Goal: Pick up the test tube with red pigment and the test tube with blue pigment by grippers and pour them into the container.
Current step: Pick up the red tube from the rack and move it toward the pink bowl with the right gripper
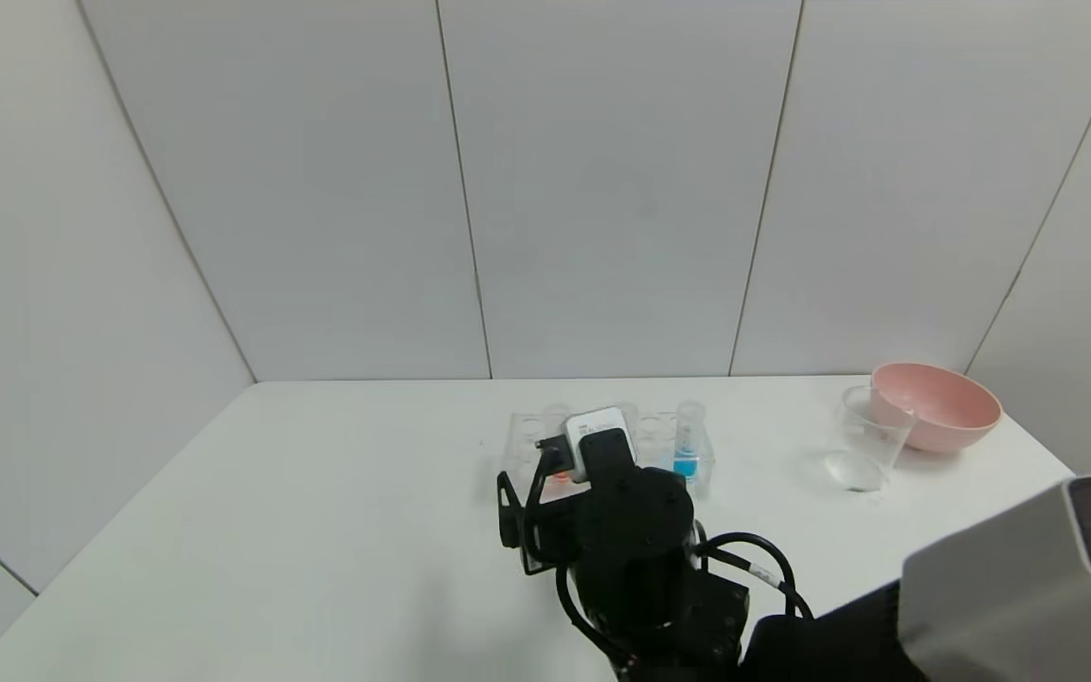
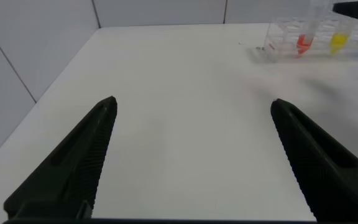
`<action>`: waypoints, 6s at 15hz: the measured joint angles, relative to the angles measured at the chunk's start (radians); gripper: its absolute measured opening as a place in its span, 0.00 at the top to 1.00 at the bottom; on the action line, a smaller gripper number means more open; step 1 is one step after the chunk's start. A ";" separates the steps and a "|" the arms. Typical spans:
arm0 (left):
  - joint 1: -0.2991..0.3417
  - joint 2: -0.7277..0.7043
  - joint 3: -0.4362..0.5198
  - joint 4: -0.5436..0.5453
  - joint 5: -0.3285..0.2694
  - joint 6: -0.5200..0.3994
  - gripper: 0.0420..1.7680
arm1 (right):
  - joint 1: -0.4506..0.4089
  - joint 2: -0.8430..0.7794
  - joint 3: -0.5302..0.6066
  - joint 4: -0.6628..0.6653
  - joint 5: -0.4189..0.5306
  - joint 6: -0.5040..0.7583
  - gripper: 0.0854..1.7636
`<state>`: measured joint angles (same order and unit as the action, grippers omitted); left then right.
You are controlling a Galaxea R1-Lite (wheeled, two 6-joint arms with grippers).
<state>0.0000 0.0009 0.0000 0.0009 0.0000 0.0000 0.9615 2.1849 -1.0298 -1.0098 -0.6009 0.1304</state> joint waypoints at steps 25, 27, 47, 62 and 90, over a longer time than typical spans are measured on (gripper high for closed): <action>0.000 0.000 0.000 0.000 0.000 0.000 0.00 | -0.126 0.210 -0.277 0.013 0.140 -0.076 0.76; 0.000 0.000 0.000 0.000 0.000 0.000 0.00 | -0.122 0.207 -0.277 0.015 0.140 -0.077 0.76; 0.000 0.000 0.000 0.000 0.000 0.000 0.00 | -0.118 0.009 -0.245 0.053 0.179 -0.140 0.76; 0.000 0.000 0.000 0.000 0.000 0.000 0.00 | -0.612 -0.550 0.527 0.048 0.875 -0.203 0.76; 0.000 0.000 0.000 0.000 0.000 0.000 0.00 | -1.339 -0.227 -0.324 0.867 1.388 -0.818 0.76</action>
<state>0.0000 0.0009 0.0000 0.0009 0.0000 0.0000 -0.3770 1.9579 -1.3543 -0.1432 0.7872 -0.6874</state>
